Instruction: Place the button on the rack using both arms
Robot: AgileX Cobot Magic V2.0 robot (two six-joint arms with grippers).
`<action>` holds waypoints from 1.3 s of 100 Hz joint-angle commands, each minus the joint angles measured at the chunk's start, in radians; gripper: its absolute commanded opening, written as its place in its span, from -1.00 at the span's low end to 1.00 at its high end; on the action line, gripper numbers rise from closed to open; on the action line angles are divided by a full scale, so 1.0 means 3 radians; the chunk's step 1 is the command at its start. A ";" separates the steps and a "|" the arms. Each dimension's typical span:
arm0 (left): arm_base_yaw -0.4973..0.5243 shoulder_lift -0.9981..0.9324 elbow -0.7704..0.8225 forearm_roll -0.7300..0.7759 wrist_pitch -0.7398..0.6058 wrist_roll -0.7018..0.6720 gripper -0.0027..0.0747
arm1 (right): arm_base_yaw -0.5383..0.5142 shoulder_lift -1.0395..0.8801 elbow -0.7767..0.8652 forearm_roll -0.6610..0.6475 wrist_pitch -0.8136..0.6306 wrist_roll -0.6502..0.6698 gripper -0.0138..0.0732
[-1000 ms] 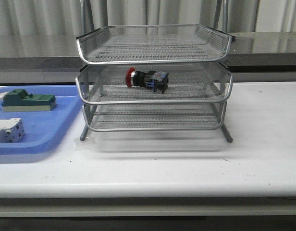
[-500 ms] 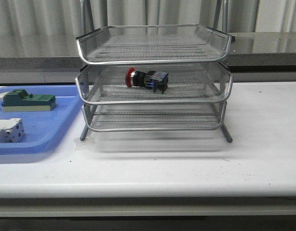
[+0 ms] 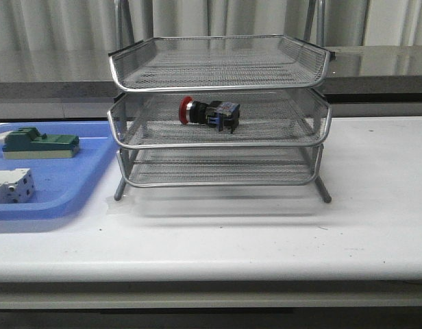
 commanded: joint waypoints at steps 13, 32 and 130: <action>0.0003 0.0012 -0.0088 -0.0034 -0.0233 -0.0039 -0.98 | 0.0013 -0.0073 -0.0047 -0.0040 -0.0243 -0.0001 -0.82; 0.0003 0.0012 -0.0088 -0.0034 -0.0233 -0.0039 -0.98 | 0.0013 -0.0073 -0.0047 -0.0040 -0.0243 -0.0001 -0.82; 0.0003 0.0007 -0.0088 0.0091 -0.0237 -0.0107 -0.98 | 0.0013 -0.0073 -0.0047 -0.0040 -0.0243 -0.0001 -0.82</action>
